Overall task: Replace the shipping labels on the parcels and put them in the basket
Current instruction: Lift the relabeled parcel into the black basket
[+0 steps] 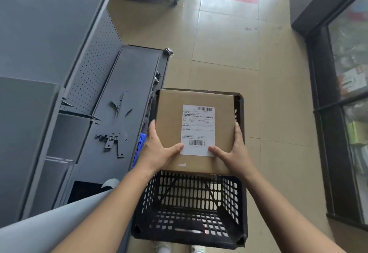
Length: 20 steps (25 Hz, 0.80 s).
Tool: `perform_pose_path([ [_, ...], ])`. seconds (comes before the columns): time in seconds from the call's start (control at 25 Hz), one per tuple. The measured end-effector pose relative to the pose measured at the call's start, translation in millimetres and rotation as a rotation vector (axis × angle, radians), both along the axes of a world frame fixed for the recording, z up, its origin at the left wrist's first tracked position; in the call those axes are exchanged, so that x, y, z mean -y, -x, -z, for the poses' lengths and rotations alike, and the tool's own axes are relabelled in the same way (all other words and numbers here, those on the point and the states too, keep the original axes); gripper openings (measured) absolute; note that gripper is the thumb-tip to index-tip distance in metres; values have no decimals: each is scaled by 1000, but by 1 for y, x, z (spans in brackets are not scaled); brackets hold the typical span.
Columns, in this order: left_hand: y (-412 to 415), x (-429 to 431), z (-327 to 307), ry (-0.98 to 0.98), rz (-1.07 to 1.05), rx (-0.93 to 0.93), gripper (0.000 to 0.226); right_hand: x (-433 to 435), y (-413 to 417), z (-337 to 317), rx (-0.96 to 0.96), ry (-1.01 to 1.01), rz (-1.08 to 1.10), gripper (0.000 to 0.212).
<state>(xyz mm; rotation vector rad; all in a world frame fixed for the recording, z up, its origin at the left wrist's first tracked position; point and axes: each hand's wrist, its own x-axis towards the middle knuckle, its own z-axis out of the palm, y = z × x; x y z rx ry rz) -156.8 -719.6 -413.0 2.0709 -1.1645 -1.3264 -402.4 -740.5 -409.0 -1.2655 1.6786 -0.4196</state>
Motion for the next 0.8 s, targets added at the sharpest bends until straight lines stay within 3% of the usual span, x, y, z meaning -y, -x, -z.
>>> perform_pose_path([
  [0.36, 3, 14, 72, -67, 56, 17, 128, 4, 2, 71, -57, -53, 17, 120],
  [0.8, 11, 25, 100, -74, 36, 37, 127, 16, 3, 92, -96, -29, 49, 118],
])
